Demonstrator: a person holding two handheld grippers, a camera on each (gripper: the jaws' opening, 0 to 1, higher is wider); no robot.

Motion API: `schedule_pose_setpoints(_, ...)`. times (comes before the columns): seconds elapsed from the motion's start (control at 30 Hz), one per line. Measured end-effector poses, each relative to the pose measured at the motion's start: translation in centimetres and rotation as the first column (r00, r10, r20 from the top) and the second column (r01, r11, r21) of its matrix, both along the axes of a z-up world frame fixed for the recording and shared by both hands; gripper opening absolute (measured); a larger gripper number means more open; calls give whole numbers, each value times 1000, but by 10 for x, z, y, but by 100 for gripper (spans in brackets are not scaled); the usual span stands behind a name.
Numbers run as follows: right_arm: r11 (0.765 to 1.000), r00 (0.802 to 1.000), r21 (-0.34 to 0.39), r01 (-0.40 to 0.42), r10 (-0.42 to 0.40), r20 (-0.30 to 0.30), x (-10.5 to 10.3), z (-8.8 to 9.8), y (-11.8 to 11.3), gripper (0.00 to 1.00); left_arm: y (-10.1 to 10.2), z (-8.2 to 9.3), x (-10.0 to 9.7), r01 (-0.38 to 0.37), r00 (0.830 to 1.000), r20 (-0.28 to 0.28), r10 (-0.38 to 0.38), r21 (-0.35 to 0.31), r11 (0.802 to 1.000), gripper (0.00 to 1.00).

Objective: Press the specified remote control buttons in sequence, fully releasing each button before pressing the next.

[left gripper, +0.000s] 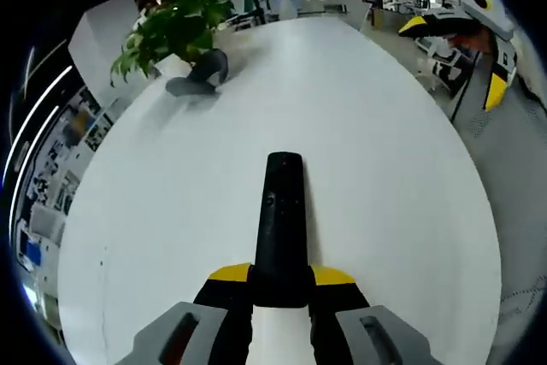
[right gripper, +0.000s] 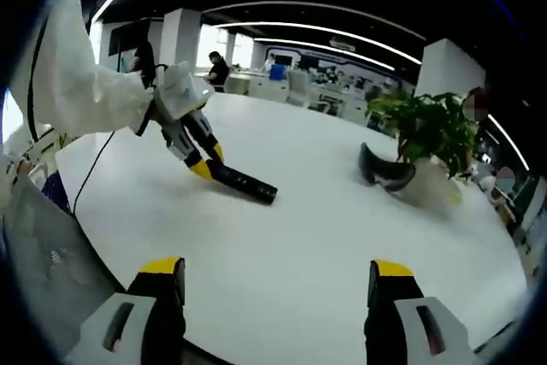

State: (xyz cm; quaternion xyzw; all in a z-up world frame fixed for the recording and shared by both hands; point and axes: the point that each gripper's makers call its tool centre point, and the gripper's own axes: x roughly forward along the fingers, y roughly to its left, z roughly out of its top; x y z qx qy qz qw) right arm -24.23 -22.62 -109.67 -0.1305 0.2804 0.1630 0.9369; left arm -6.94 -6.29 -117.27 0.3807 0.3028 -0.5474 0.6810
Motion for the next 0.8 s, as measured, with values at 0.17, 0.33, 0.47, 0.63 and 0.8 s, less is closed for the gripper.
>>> schedule_pose_setpoints(0.17,1000,1000,-7,19,-19,-18,0,-3,-4,88,0,-2,28,24,1000,16,-24,29,999,23)
schedule_pose_setpoints(0.33,1000,999,-11,9,-9,-32,-2,-4,-2,87,7,-6,57,39,999,23,-41,72,997,23)
schedule_pose_setpoints(0.47,1000,1000,3,4,-4,-13,-1,0,0,87,13,-10,78,52,998,32,-56,121,991,23)
schedule_pose_setpoints(0.63,1000,1000,1,16,-16,-25,0,-3,-2,87,21,-13,109,48,996,66,-61,187,981,23)
schedule_pose_setpoints(0.8,1000,999,-4,14,-14,-37,-1,-6,-2,88,22,-16,121,57,996,48,-70,231,971,23)
